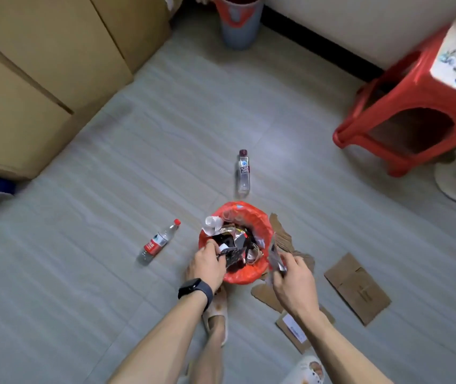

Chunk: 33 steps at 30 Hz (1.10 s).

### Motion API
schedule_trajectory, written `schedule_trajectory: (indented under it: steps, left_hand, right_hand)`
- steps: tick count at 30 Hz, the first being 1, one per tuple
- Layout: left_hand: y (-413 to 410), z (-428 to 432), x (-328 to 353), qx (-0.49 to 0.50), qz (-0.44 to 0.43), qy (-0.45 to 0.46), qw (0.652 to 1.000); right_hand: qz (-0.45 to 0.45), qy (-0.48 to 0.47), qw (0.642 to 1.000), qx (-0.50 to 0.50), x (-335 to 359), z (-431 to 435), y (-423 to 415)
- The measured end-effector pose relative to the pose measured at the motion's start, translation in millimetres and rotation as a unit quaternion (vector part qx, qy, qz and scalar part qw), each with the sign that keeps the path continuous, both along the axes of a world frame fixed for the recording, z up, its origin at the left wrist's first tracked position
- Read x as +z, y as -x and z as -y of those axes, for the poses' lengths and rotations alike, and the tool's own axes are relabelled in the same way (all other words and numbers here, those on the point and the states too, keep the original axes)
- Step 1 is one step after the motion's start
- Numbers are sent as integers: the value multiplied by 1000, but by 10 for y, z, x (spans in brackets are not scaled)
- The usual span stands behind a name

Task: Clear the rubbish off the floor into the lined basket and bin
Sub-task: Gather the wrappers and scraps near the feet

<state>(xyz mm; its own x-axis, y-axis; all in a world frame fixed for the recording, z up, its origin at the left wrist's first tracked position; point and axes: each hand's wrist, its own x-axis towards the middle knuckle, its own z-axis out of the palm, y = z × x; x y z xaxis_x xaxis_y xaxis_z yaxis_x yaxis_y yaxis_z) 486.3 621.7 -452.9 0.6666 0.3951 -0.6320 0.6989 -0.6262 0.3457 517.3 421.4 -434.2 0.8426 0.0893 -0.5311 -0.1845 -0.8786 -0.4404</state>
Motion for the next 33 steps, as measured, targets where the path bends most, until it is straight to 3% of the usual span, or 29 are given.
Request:
schedule_trajectory:
  steps: [8, 15, 22, 28, 33]
  left_hand:
    - [-653, -133, -1290, -149, -10, 29, 988]
    - [-461, -105, -1193, -268, -88, 15, 959]
    - [-319, 783, -226, -328, -82, 53, 939]
    - [-174, 2446, 1175, -442, 44, 46, 895]
    - [359, 4204, 2312, -518, 152, 54, 840]
  right_hand:
    - [-31, 45, 995, -78, -1253, -456, -383]
    - [-127, -30, 986, -101, -1203, -314, 28]
    - [-80, -79, 981, -157, -261, 598, 592]
    - [72, -53, 981, -170, 1117, 2215, 1032]
    - [209, -5, 953, -218, 2410, 3904, 1832]
